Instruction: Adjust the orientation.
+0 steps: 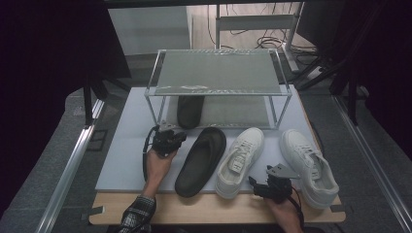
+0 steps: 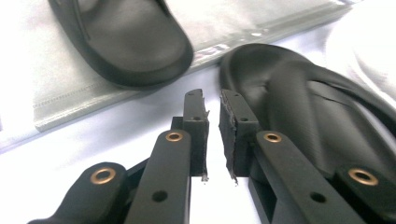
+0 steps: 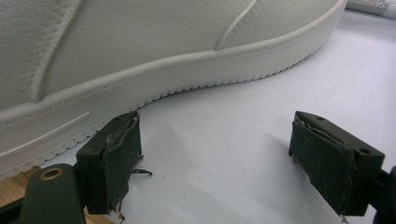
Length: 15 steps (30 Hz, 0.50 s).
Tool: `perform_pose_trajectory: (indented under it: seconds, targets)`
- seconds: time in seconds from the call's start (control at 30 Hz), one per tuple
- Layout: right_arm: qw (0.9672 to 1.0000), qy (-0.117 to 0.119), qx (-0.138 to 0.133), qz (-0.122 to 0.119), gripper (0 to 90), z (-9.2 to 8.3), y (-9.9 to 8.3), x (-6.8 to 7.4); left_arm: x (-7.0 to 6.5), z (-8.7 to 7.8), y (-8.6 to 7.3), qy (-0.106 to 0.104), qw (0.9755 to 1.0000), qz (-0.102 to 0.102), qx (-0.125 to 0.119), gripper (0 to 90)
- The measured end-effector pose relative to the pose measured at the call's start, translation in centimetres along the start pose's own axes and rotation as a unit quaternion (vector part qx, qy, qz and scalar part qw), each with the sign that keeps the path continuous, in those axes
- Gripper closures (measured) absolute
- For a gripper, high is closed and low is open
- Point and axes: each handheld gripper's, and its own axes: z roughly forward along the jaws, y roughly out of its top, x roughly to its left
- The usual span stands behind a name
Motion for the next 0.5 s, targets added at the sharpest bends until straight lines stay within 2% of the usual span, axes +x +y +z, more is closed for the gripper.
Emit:
perform_pose_trajectory:
  seconds: [0.27, 0.5]
  targets:
    - [1.0000, 0.000, 0.000, 0.001, 16.9, 0.0, 0.0, 0.0, -1.0, -2.5, -0.6, -0.017, 0.9997, 0.012, -0.008, 72.4]
    - [1.0000, 0.000, 0.000, 0.000, 16.9, 0.0, 0.0, 0.0, -1.9, -3.6, -1.4, -0.030, 0.9993, 0.022, -0.004, 65.7]
